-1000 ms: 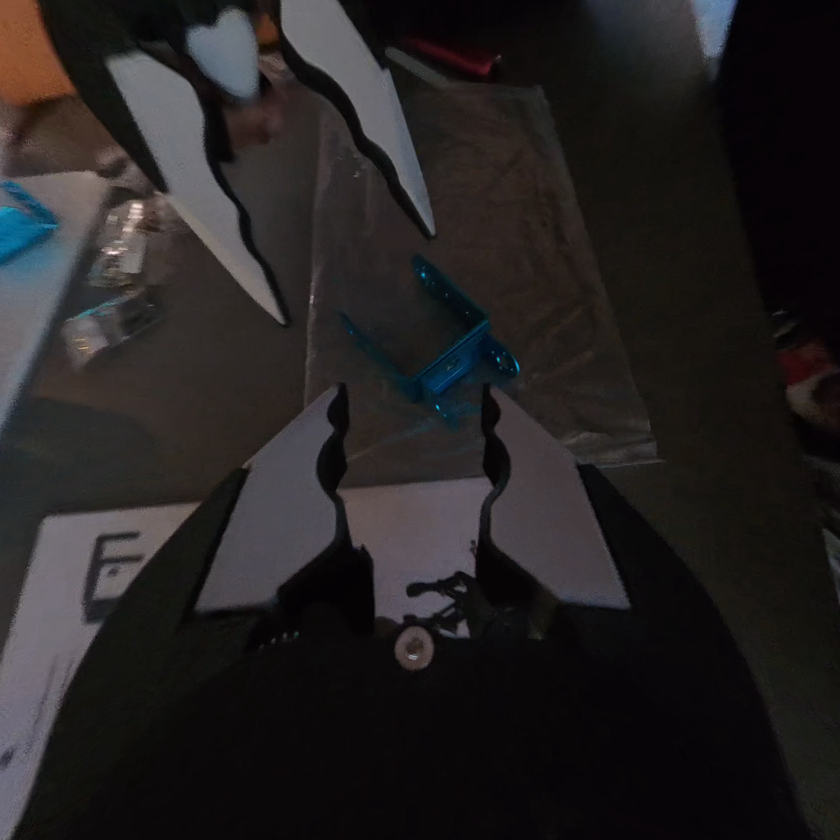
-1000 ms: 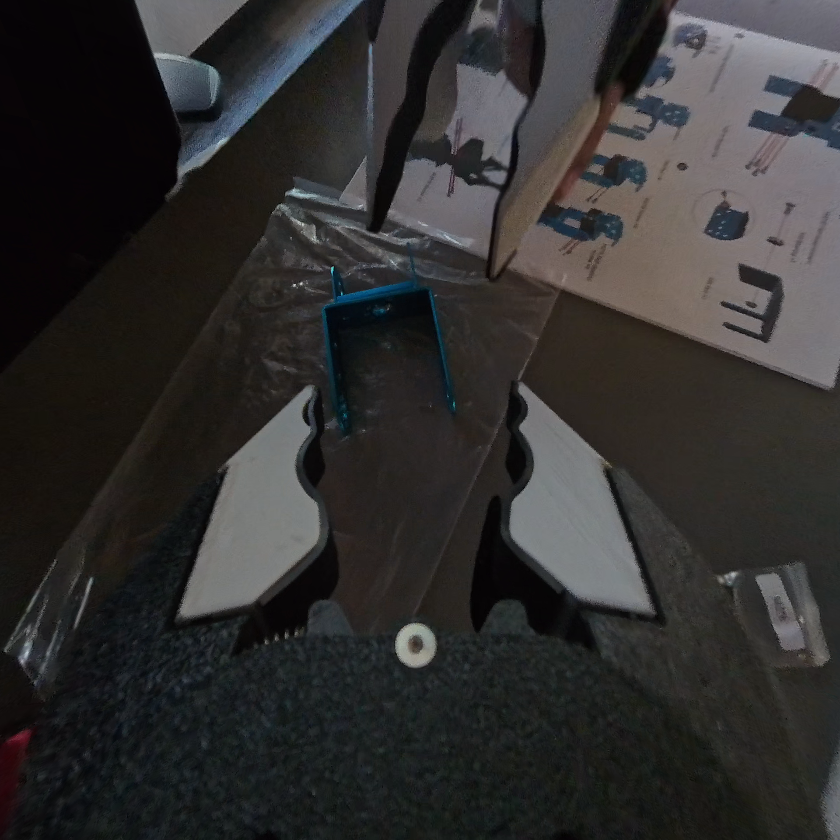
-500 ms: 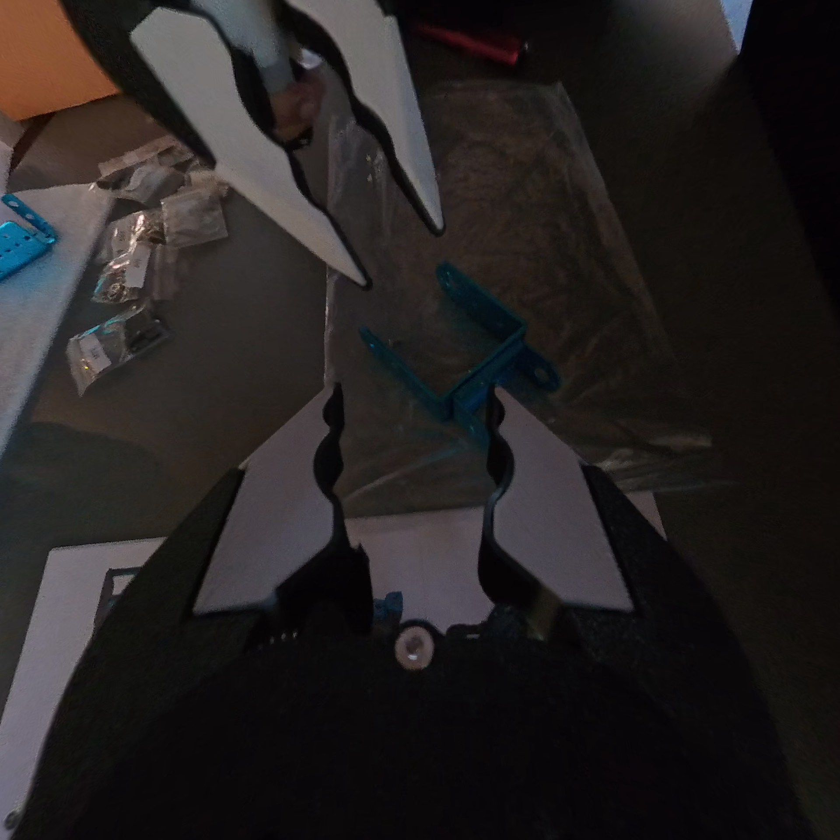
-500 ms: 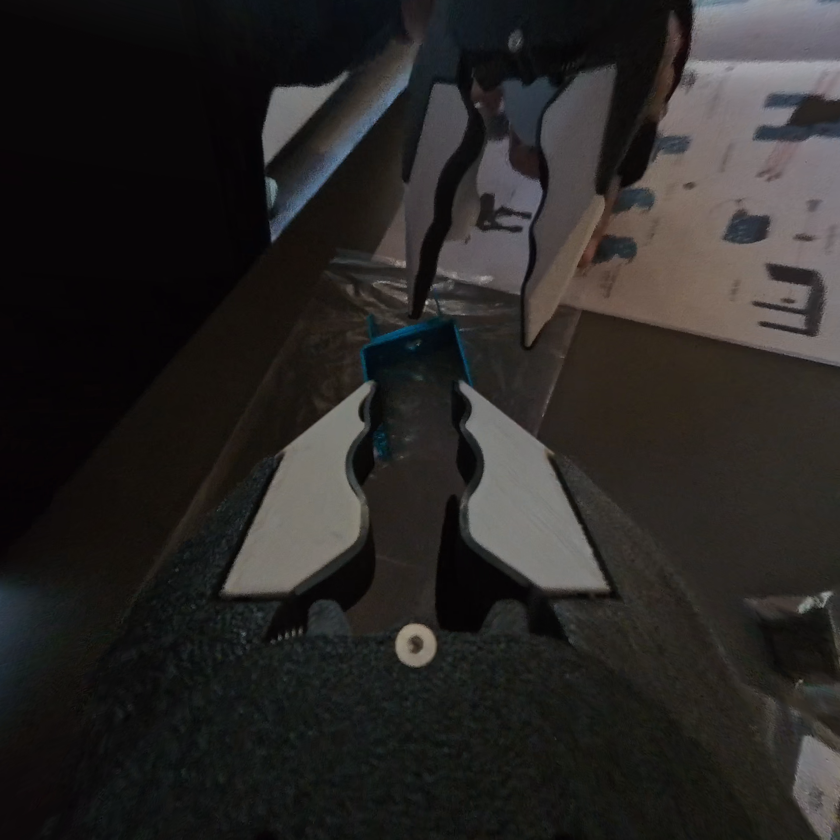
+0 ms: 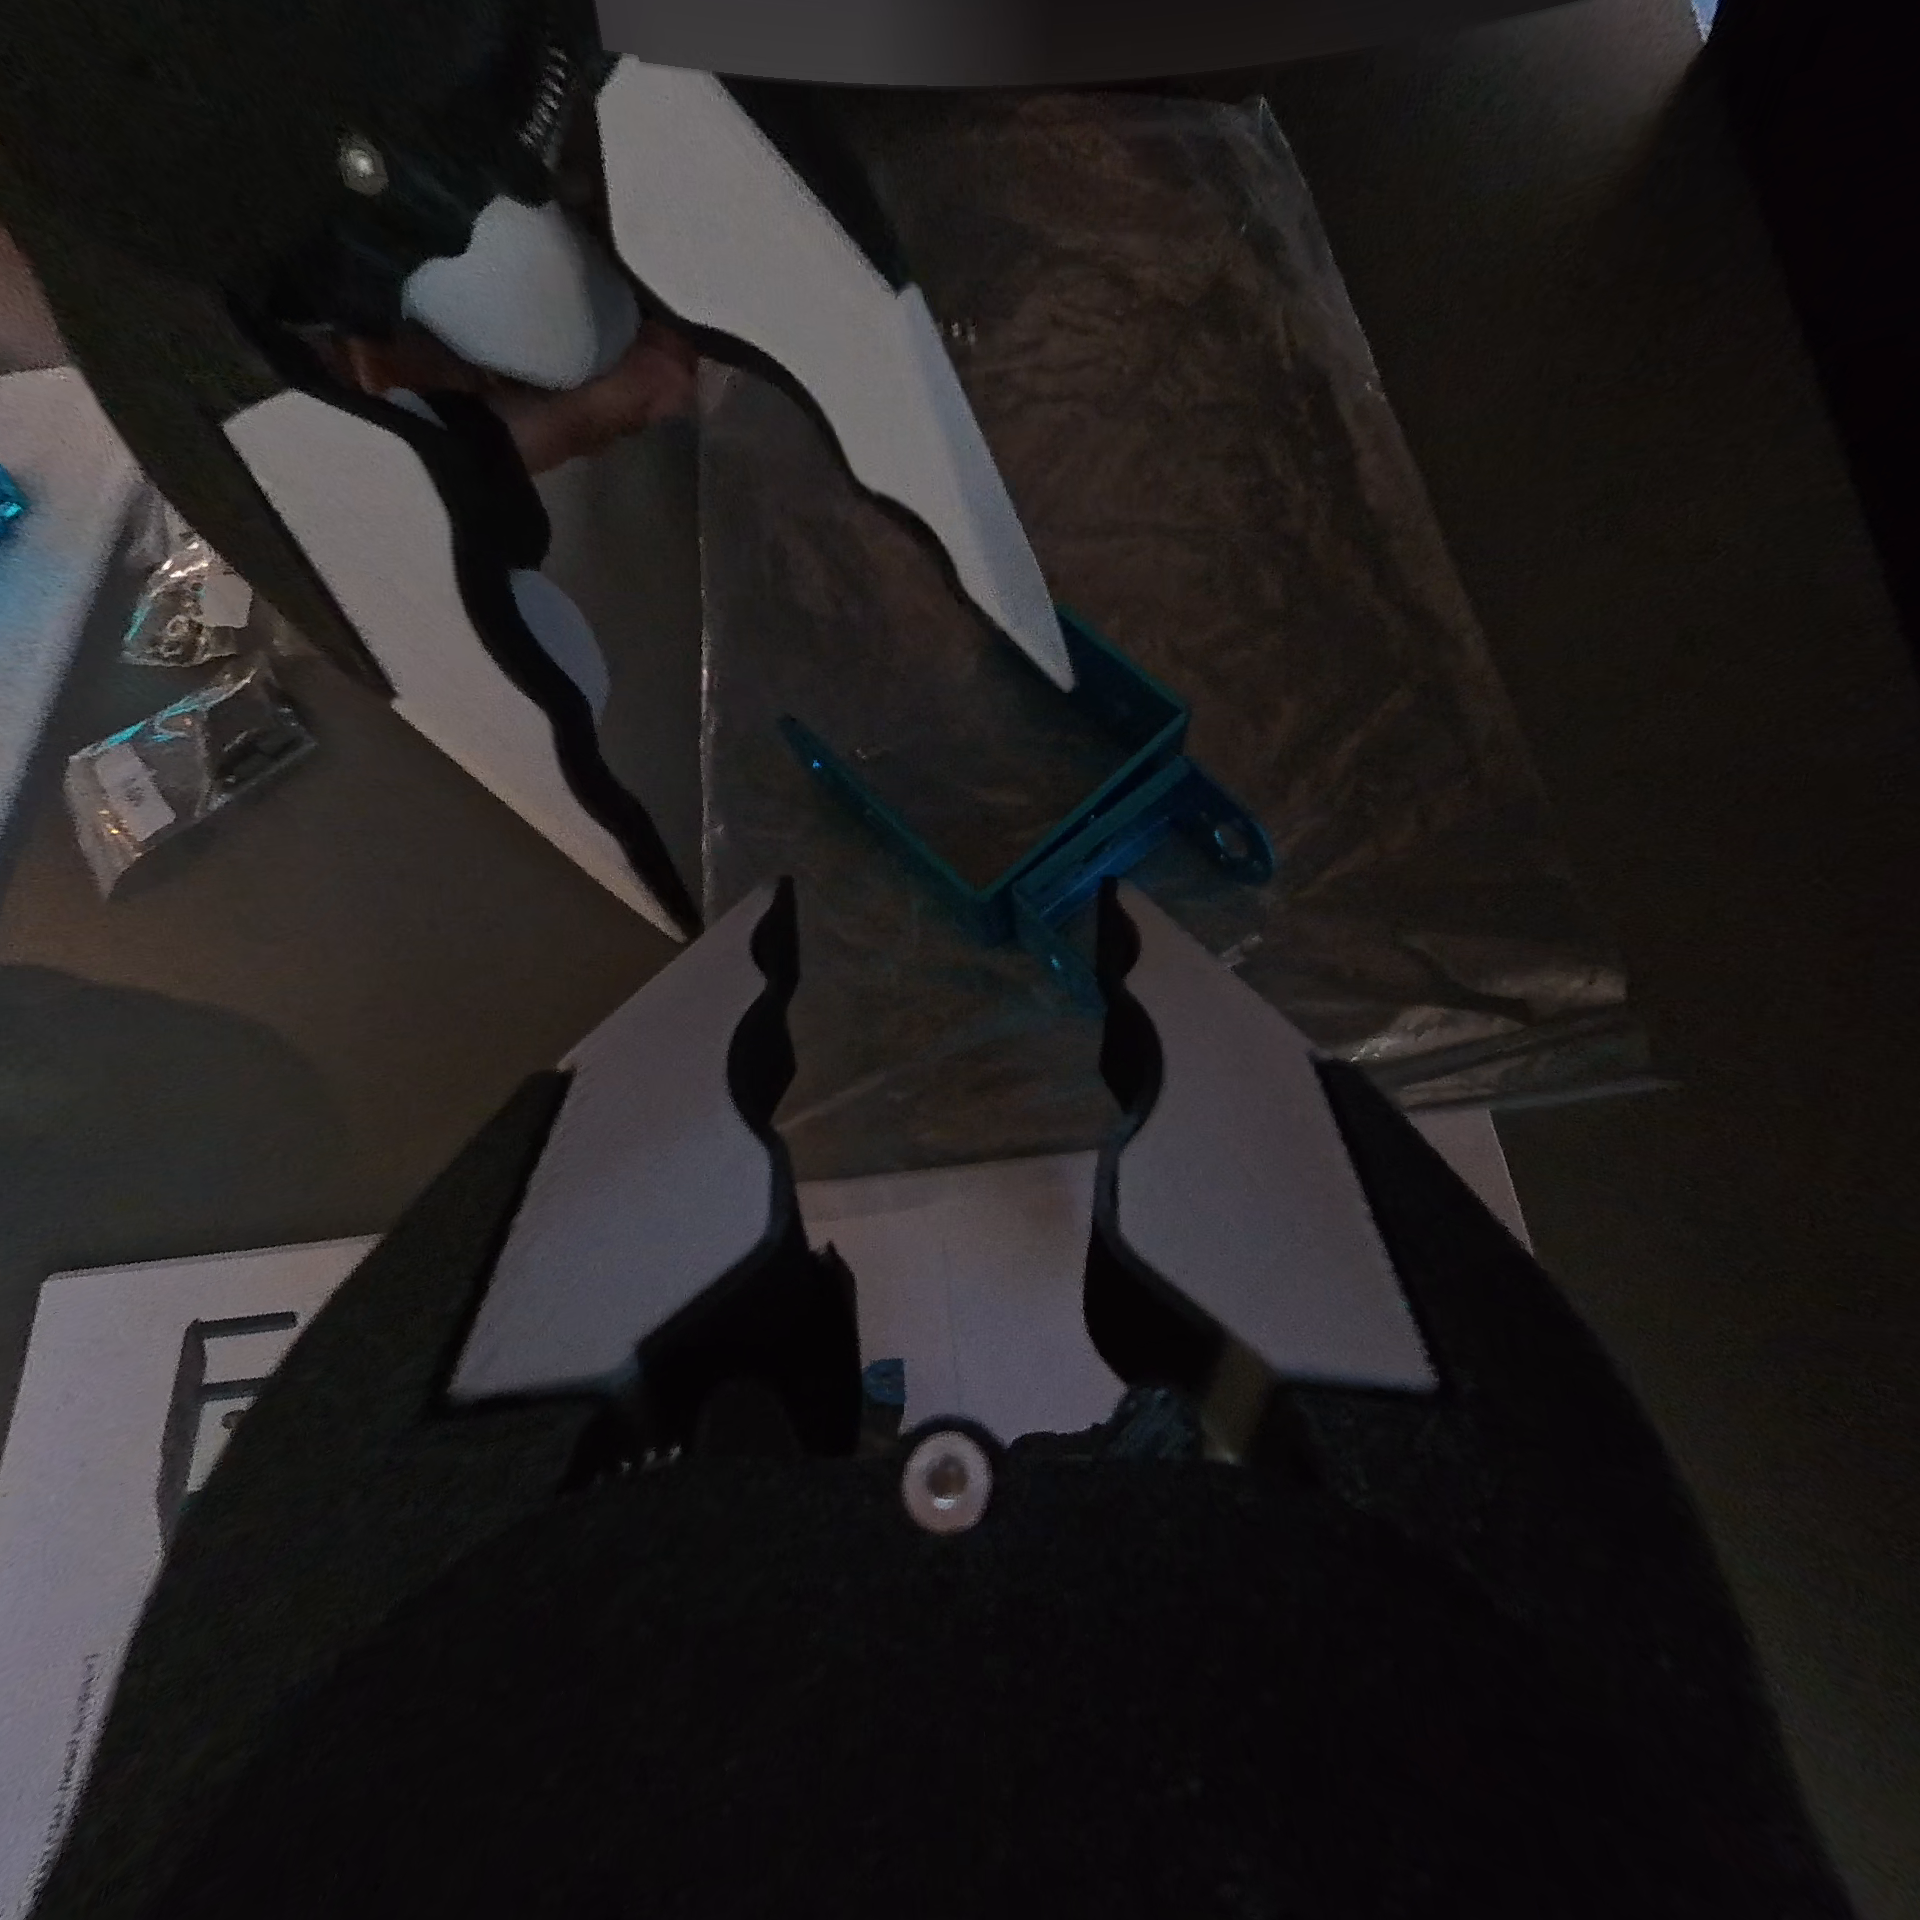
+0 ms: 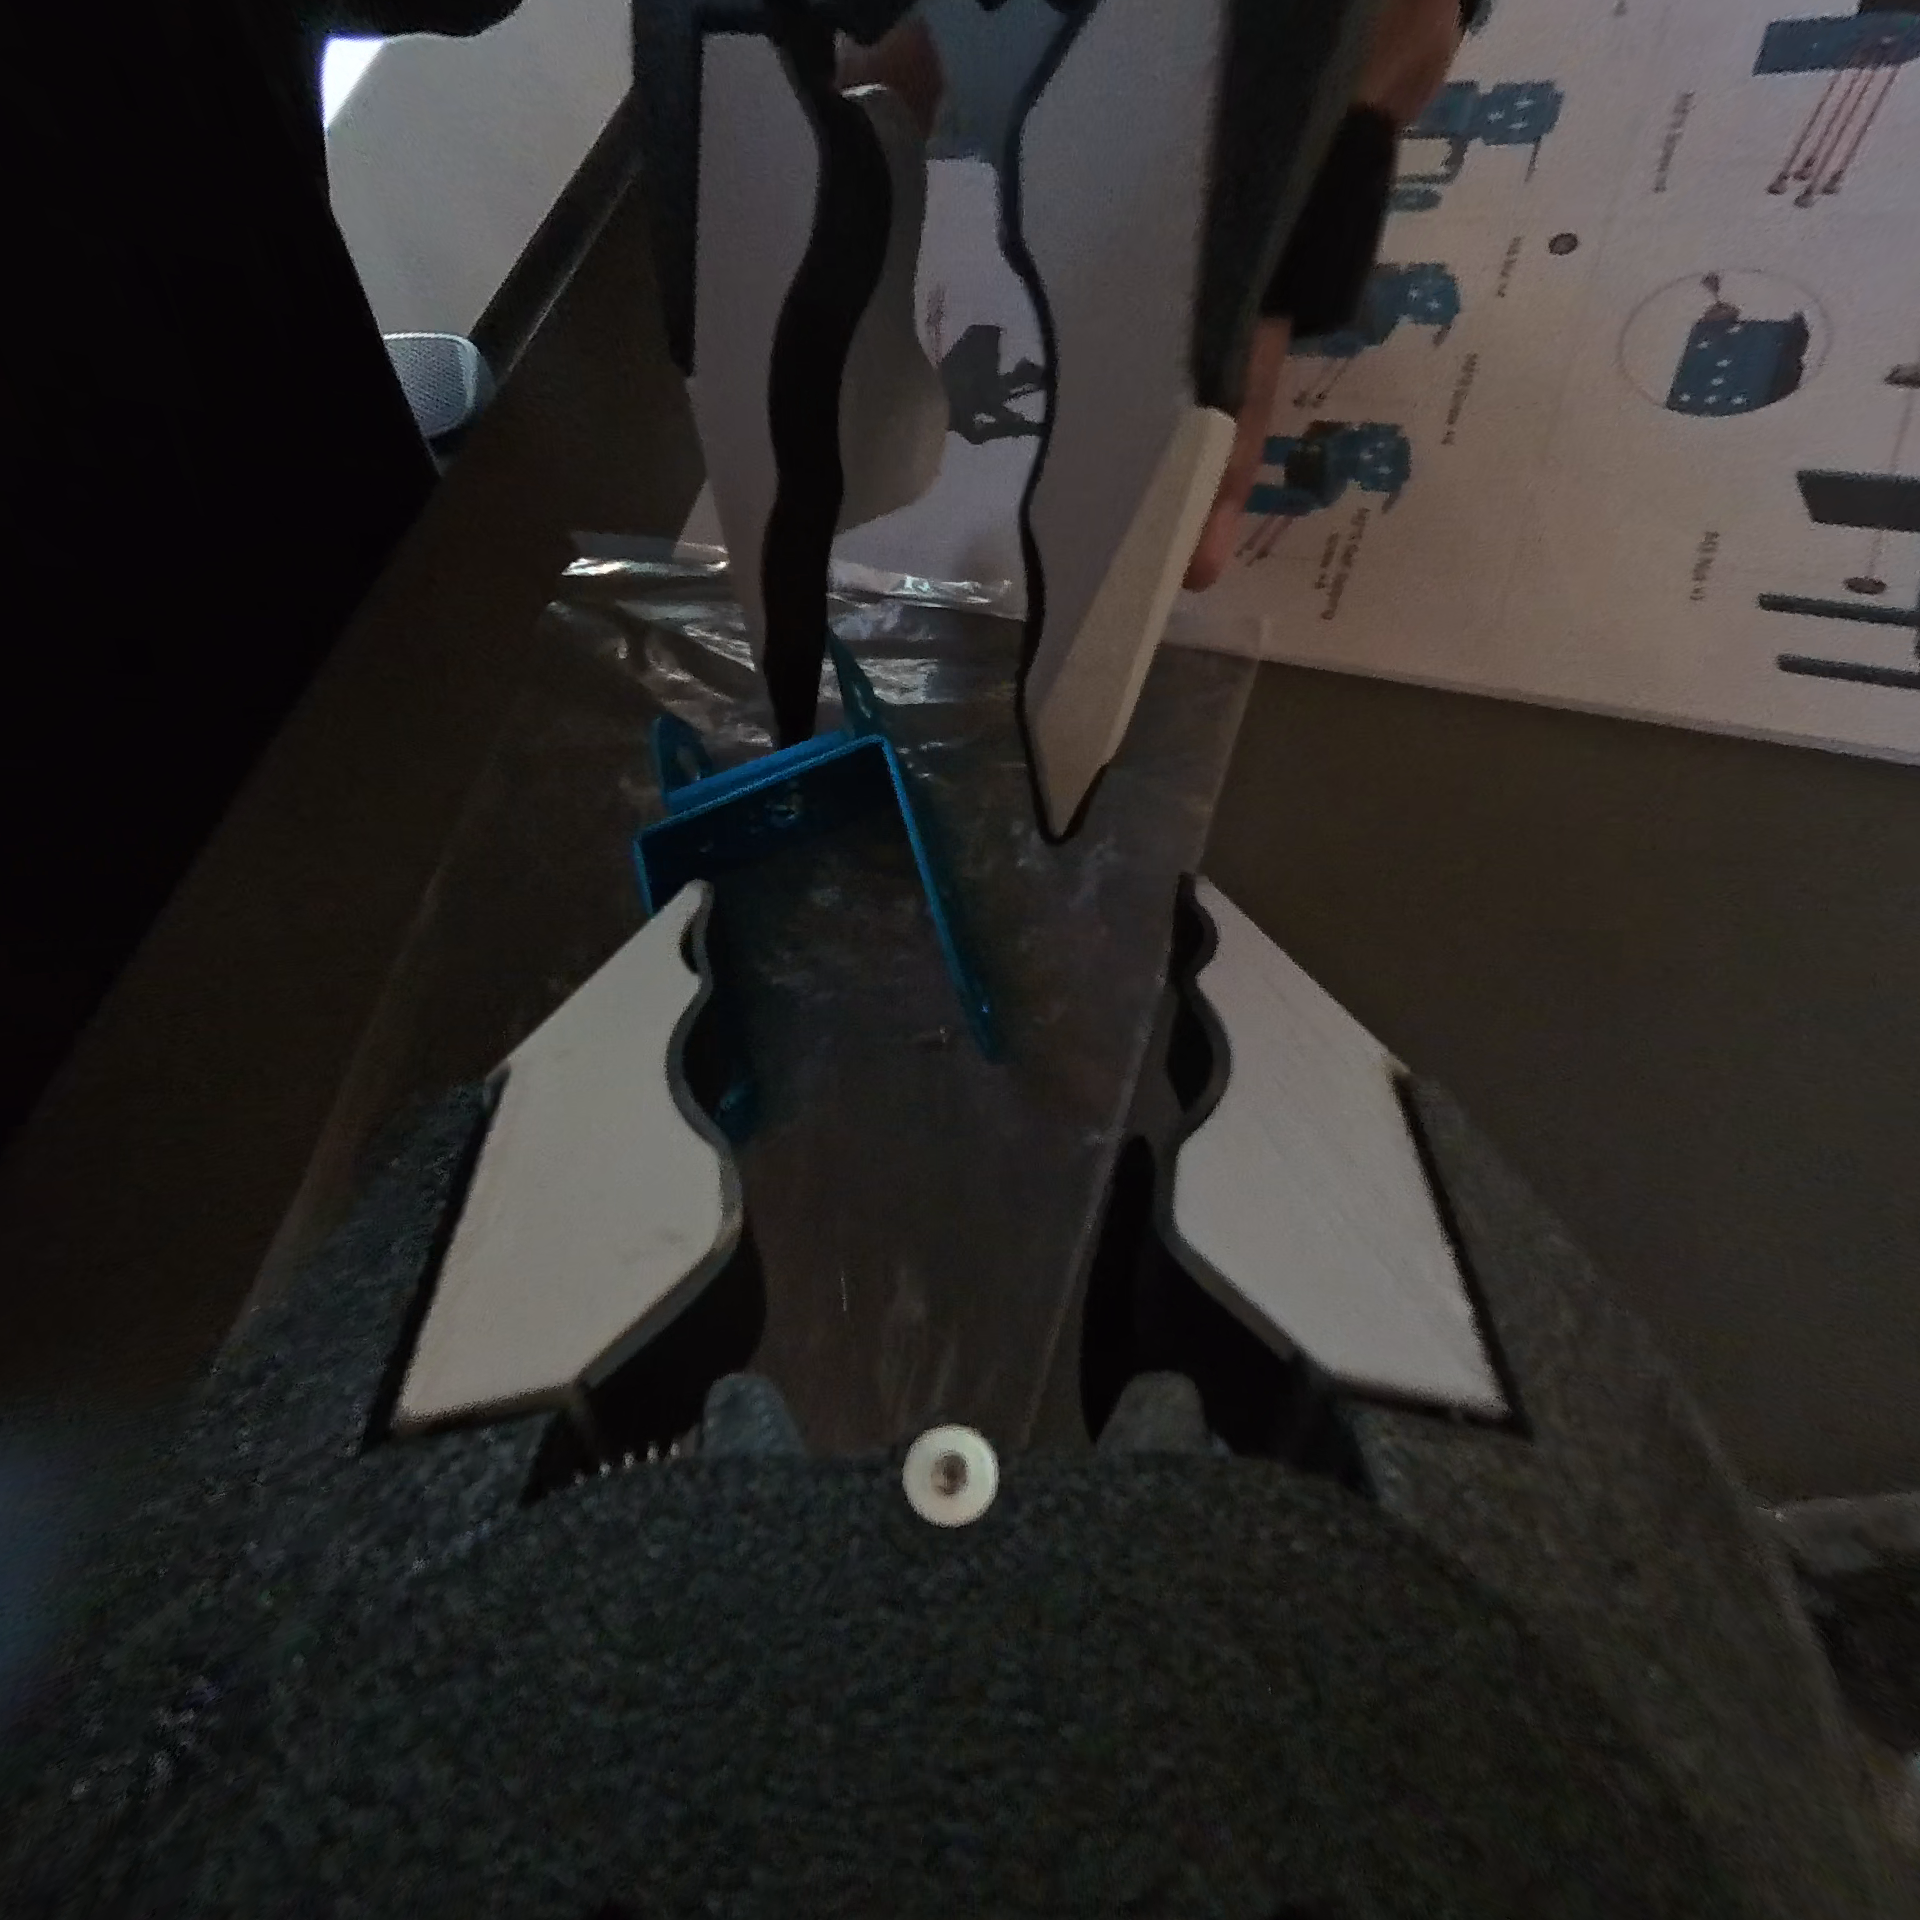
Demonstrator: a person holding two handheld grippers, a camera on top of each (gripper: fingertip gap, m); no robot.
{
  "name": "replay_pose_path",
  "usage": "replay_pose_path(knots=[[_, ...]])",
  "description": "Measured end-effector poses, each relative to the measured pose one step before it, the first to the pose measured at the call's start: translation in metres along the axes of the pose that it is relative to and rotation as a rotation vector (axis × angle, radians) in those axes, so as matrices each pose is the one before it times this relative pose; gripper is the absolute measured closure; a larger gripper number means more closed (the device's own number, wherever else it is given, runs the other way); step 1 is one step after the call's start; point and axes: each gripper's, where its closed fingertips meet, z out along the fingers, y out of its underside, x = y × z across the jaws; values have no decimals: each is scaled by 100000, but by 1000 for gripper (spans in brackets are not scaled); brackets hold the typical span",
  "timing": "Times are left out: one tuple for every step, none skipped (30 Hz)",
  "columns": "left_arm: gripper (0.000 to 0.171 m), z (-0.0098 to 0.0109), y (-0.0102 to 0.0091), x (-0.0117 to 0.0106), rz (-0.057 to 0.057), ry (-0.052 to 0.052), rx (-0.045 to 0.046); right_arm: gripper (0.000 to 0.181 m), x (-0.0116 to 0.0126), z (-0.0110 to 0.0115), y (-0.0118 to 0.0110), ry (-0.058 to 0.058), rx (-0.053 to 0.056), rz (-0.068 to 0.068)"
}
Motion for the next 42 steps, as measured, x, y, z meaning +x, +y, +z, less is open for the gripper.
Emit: replay_pose_path(knots=[[114, 5, 11, 40, -37, 196, -41, 96, 45, 249, 70, 691, -409, -851], [114, 39, 30, 27, 152, -47, -337, 99, 304, 160, 47, 2094, -343, -610], [114, 67, 58, 47, 335, -43, -540, 99, 133, 22, -160, 959, 998, -287], [114, 75, 65, 45, 447, -209, -602, 97, 108, 62, -32, 246, -113, 812], [114, 79, 66, 42, 534, -227, -683, 99, 125, 47, -78, 343, 296, 808], [114, 98, 56, 64, 593, -157, -656, 97, 23, 38, -91, 22, 481, -29], [114, 111, 26, 31, 495, -311, -563, 96, 5, 70, 67, 181, -462, -475], [114, 99, 24, -2, 322, -433, -539, 98, 107, 4, -13, 942, -67, -398], [114, 64, 6, 32, 343, -225, -296, 97, 21, 34, -44, 399, -43, -225], [114, 42, -20, 34, 459, -347, -158, 95, -6, 48, -79, 280, 254, -86], [115, 38, -2, -10, 507, -672, -193, 95, 42, 90, -28, 304, -105, 305], [115, 33, -44, -3, 441, -659, 33, 96, 41, 73, -84, 392, 212, 92], [116, 29, -68, 35, 503, -436, 165, 96, 11, 85, -34, 437, -49, -175], [117, 37, -67, -11, 423, -755, 72, 98, 106, 67, -41, 932, -26, -154], [118, 49, -24, -4, 247, -610, -197, 97, -20, 50, -26, 136, -114, -275], [118, 46, 1, 94, 444, -84, -271, 97, -38, 22, 2, -25, 22, -185], [118, 5, 43, 33, 620, -536, -426, 96, -6, -13, 6, 49, -25, -124], [118, -22, -4, 15, 538, -831, -119, 96, -89, -65, -23, -424, 195, -295], [118, -14, -37, 135, 448, -368, 13, 96, -42, -69, -57, -150, 608, -19], [118, 10, -22, 140, 645, -383, -201, 96, 111, 3, 26, 467, -94, 551], [118, 2, -70, 27, 551, -1059, 25, 92, 85, 63, -5, 232, -130, 660], [117, 31, -71, 53, -29, -384, -39, 91, -125, 78, -78, -732, 207, 356], [116, 29, -98, 112, -559, 324, 124, 91, -62, 86, -30, -151, -190, -42], [116, 47, -77, 66, -753, 407, 107, 90, 55, 55, -38, 987, -316, -824], [116, 30, -40, 34, -589, 326, 25, 91, 68, 18, -27, 1137, -141, -1035], [116, 22, 10, -90, -533, -460, -131, 92, 33, 51, 1, 446, -169, -230], [116, 7, 13, -69, -562, -138, -90, 92, 83, 52, 51, 330, -256, 482], [117, -13, -8, -30, -355, 34, 109, 93, 28, -2, -21, -69, 366, 180], [119, -9, -20, -30, -258, -117, 115, 93, 24, -30, 1, -93, 52, 159], [120, -1, 4, -19, -169, -90, 25, 93, 86, -49, -63, 335, 398, 176], [121, -5, -3, 25, 108, 78, 5, 93, 13, -53, -55, -69, 408, 122], [122, 0, -12, 7, 97, -120, 45, 93, -37, -26, -37, -420, 319, 351], [123, 14, -22, 31, 32, 68, 39, 93, 44, -1, 15, -81, -74, 386], [124, 8, -31, 75, 176, 208, 102, 93, 13, 18, 74, -175, -260, 174], [124, 7, -31, 52, 270, 20, 79, 93, 23, 21, 30, -38, -34, 118], [125, 27, 20, 34, 238, -23, -224, 93, 27, 3, -17, 58, 98, 151], [125, 16, 13, 32, 285, 39, -163, 93, 51, -1, -8, 133, -38, 247], [126, 0, -4, 30, 186, -20, 54, 94, -1, 9, -20, -129, 70, 180], [126, -1, 1, 11, 67, 49, -36, 94, 8, -9, -14, -90, 22, 102], [126, -1, 3, 9, 6, 130, 5, 94, 2, 3, -21, -151, 112, 232], [126, -2, 4, 5, -29, 90, -2, 94, 5, -14, -2, -158, 77, 173], [126, 1, -1, 5, -12, 32, 10, 94, 8, -15, 4, -87, 45, 130]])
